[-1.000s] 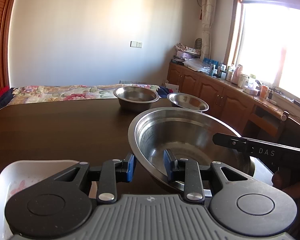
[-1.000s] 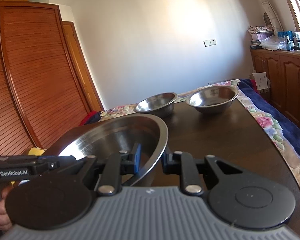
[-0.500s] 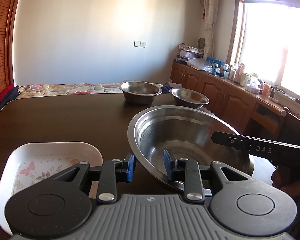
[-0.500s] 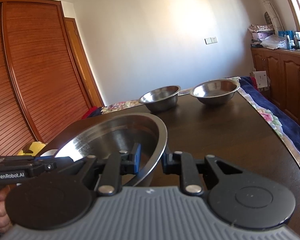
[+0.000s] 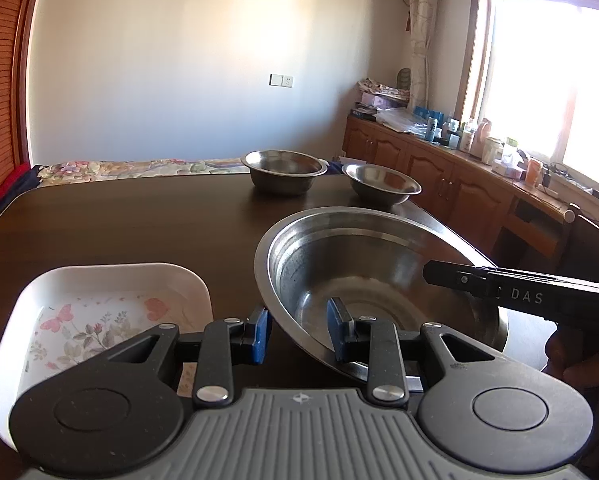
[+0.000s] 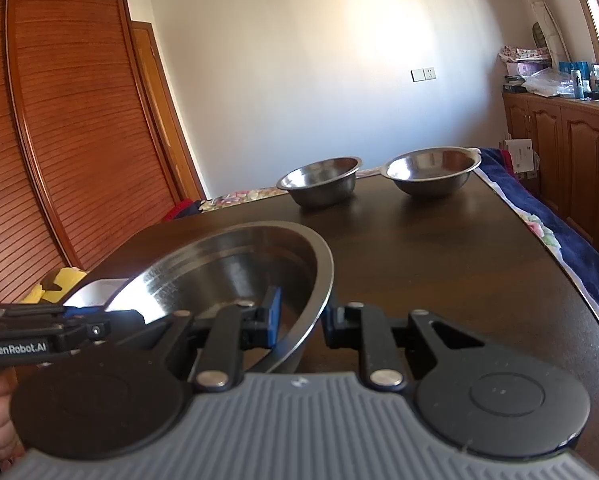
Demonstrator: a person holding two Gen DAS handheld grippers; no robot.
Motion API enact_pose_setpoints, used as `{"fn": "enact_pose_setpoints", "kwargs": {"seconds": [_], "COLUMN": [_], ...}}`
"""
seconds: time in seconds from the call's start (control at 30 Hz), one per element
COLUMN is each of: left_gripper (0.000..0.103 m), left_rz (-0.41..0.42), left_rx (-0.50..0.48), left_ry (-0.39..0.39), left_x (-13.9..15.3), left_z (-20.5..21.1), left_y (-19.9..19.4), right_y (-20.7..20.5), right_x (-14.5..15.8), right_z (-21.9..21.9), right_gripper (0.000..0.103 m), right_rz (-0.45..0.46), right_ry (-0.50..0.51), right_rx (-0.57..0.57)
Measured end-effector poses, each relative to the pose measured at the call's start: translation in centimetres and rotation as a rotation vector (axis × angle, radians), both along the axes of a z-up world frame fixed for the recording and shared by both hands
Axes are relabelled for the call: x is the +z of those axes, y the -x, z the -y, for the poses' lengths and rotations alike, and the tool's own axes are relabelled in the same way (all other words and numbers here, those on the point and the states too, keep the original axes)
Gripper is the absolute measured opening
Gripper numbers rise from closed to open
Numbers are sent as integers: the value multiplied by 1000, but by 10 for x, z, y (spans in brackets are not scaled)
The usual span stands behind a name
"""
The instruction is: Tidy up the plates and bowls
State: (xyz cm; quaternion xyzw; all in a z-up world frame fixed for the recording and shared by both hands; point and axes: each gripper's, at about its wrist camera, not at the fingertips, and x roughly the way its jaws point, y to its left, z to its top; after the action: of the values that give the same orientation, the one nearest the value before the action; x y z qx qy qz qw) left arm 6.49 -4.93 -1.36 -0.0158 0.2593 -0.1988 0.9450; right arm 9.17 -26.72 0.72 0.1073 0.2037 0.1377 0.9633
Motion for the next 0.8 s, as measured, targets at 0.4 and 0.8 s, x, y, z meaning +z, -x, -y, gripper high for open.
{"fn": "enact_pose_setpoints", "kwargs": {"seconds": [0.4,0.8], "left_gripper": [33,52], "left_rz": [-11,-16], "left_rx": [-5,-1], "left_ry": [-4,-4], "left_x": [-6,-7], "left_z": [0,0], "left_y": [1,-2], "right_y": [1,0], "right_x": [-4,-4], "right_z": [-1,-4], "right_gripper": [23,25], "right_rz": [-18,-25], "right_ry": [11,30], "right_rx": [2,5]}}
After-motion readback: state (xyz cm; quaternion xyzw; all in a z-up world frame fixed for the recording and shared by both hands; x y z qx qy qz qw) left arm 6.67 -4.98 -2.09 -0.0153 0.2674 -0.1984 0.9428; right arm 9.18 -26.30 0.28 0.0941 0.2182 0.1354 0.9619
